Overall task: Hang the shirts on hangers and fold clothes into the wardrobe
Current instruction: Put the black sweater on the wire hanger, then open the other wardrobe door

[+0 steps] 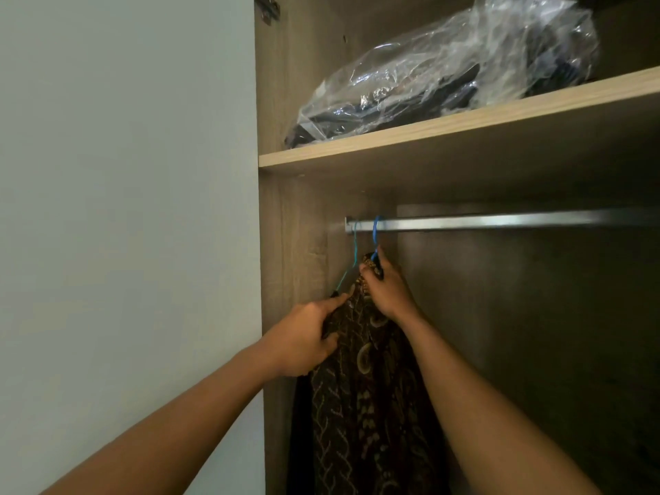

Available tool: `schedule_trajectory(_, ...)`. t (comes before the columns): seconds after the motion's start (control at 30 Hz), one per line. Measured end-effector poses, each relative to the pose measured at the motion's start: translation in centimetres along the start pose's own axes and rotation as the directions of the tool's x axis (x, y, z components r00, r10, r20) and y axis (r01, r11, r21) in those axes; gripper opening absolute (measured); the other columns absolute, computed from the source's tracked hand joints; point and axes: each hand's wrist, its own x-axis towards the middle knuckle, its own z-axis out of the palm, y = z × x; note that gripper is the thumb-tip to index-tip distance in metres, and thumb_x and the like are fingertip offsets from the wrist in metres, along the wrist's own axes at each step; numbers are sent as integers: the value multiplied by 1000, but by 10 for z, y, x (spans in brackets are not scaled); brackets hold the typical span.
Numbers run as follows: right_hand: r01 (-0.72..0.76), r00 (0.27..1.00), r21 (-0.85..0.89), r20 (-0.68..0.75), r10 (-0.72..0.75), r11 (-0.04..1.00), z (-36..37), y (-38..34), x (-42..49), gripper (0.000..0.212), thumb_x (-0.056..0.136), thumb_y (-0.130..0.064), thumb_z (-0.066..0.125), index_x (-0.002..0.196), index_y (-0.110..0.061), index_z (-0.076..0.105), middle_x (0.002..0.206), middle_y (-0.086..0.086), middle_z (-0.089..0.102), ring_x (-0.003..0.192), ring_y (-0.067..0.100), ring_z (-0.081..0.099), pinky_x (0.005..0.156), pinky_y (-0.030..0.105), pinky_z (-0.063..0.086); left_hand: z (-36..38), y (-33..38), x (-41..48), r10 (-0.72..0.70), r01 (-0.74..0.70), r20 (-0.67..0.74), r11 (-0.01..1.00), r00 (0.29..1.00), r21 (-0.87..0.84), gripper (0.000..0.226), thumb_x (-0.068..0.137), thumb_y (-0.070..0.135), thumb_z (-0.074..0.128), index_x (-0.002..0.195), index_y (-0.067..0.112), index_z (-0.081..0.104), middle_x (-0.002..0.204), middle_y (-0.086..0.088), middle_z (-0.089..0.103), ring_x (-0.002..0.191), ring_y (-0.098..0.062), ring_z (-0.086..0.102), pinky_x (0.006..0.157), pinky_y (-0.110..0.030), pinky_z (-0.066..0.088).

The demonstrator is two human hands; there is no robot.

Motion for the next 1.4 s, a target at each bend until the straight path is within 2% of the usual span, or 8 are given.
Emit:
schedule_trajectory(0.3,-10,998,-125,64,18,992,-2,1,-24,64,104,-50,37,158,-35,8,167,-3,12,153,22,13,121,42,14,4,-3,-11,-151,154,-32,944,988,293,62,96,17,53,153,30,32,123,-8,63,101,-23,64,90,-42,55)
schedule_trajectory(0.63,214,976,-155,-13,-218,965,8,-58,-78,56,105,-40,41,156,-21,29,163,4,25,152,25,19,123,45,17,-51,40,-72,-145,311,-323,772,935,555,59,91,44,60,146,34,41,124,3,61,107,-19,63,82,-37,55)
schedule_trajectory(0.8,373,918,-3,149,-369,928,36,-131,-132,52,106,-42,38,155,-27,30,164,-4,22,151,14,18,122,38,18,-98,68,-139,-92,475,-505,514,858,714,63,90,50,60,147,30,43,131,1,59,117,-24,53,94,-39,46)
schedule_trajectory(0.97,478,786,180,349,-510,860,70,-181,-205,55,106,-42,38,157,-30,23,165,-8,16,151,8,12,124,36,17,-131,86,-243,-100,694,-712,354,695,628,75,70,46,81,137,23,55,133,-7,53,115,-34,46,86,-49,39)
schedule_trajectory(1.1,435,714,253,488,-502,864,98,-200,-264,61,104,-46,39,158,-37,13,167,-13,5,153,10,3,124,42,15,-145,93,-317,-226,843,-839,358,495,401,97,71,32,84,151,23,30,153,-13,28,132,-40,30,94,-59,37)
schedule_trajectory(1.2,383,694,240,562,-450,892,109,-208,-294,64,104,-47,39,158,-39,6,167,-15,-3,154,16,-5,124,49,12,-150,100,-344,-231,841,-833,356,502,408,101,76,28,81,156,28,18,160,-14,15,142,-42,23,102,-62,33)
schedule_trajectory(1.27,364,689,219,591,-420,905,111,-213,-304,66,104,-46,40,159,-37,5,167,-14,-6,154,19,-7,124,50,12,-161,106,-353,-276,869,-871,410,407,276,101,81,25,78,157,30,12,162,-15,10,145,-41,19,108,-60,31)
schedule_trajectory(1.4,349,676,186,629,-384,918,111,-221,-311,68,103,-47,41,159,-37,2,167,-11,-11,154,20,-8,123,51,13,-181,108,-379,-541,806,-710,589,449,61,106,89,14,71,157,37,-7,145,-15,48,122,-34,54,102,-39,45)
